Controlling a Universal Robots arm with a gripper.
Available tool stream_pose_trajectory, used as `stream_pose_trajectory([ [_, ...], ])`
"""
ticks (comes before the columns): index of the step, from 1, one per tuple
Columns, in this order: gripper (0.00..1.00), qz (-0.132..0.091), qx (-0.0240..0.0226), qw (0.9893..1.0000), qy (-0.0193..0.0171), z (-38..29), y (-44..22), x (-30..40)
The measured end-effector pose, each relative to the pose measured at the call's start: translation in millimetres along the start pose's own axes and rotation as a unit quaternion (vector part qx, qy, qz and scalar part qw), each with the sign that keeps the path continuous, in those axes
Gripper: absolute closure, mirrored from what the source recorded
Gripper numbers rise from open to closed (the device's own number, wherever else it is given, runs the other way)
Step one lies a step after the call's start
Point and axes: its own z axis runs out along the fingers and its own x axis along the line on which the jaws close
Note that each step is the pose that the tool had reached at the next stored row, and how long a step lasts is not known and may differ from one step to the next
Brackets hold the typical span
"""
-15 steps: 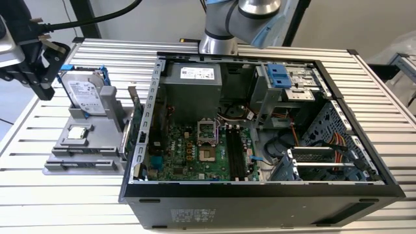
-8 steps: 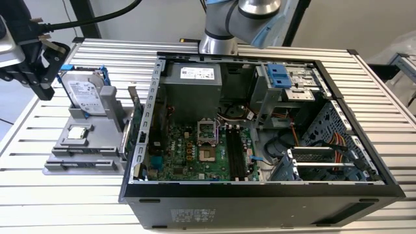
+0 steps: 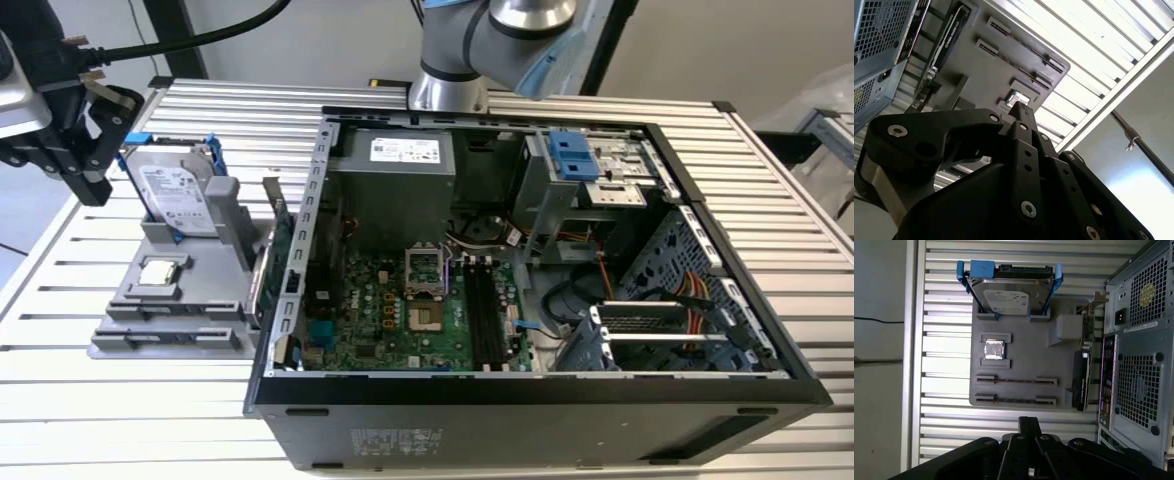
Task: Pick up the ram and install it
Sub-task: 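Reach for the ram, then pick up the ram and move it above insertion slot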
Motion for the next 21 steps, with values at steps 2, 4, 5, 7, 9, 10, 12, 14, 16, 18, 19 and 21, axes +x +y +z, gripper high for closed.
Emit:
stream_pose_trajectory([
  [2, 1.00, 0.000, 0.0000, 1.0000, 0.0001, 0.0, 0.0, 0.0],
  [4, 1.00, 0.000, 0.0000, 1.0000, 0.0007, 0.0, 0.0, 0.0],
  [5, 1.00, 0.000, 0.0000, 1.0000, 0.0008, 0.0, 0.0, 0.0],
  [7, 1.00, 0.000, 0.0000, 1.0000, 0.0008, 0.0, 0.0, 0.0],
  [9, 1.00, 0.000, 0.0000, 1.0000, 0.0011, -0.1, 0.0, 0.0],
  [10, 1.00, 0.000, 0.0000, 1.0000, 0.0013, 0.0, 0.0, 0.0],
  [12, 1.00, 0.000, 0.0000, 1.0000, 0.0014, 0.0, 0.0, 0.0],
  [14, 1.00, 0.000, -0.0001, 1.0000, 0.0015, 0.0, 0.0, 0.0],
  [16, 1.00, 0.000, -0.0001, 1.0000, 0.0016, 0.0, 0.0, 0.0],
  [18, 1.00, 0.000, -0.0001, 1.0000, 0.0017, 0.0, 0.0, 0.0],
  [19, 1.00, 0.000, -0.0001, 1.0000, 0.0017, 0.0, 0.0, 0.0],
  [21, 1.00, -0.001, 0.0000, 1.0000, 0.0017, 0.0, 0.0, 0.0],
])
